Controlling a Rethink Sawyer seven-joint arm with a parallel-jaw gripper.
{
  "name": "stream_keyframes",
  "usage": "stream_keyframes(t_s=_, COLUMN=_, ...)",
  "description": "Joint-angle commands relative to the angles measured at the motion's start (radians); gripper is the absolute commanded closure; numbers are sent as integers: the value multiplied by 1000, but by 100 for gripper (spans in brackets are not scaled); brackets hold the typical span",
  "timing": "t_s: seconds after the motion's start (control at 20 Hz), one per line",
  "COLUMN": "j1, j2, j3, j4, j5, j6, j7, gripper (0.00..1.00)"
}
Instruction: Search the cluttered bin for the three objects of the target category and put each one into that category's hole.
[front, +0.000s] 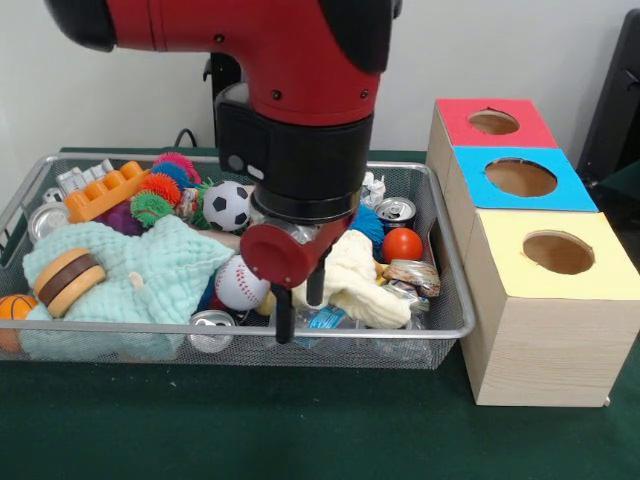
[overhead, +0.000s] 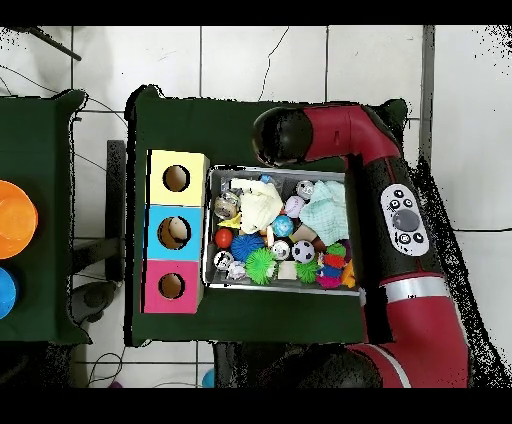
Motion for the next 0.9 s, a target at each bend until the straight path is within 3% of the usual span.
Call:
stream_keyframes(t_s=0.05, j1=-26, j2=-7, j3=-61, j4=117, j5=2, j6=-6, j7=83, gripper=0)
stream_keyframes(t_s=0.55, j1=-50, j2=-108, j3=-110, j4=270, j5=19, j6=-50, j7=142, gripper=0)
stream_keyframes(t_s=0.9, j1=-38, j2=-99, j3=-135, j4=344, j5=22, j6=-137, j7=213, gripper=0)
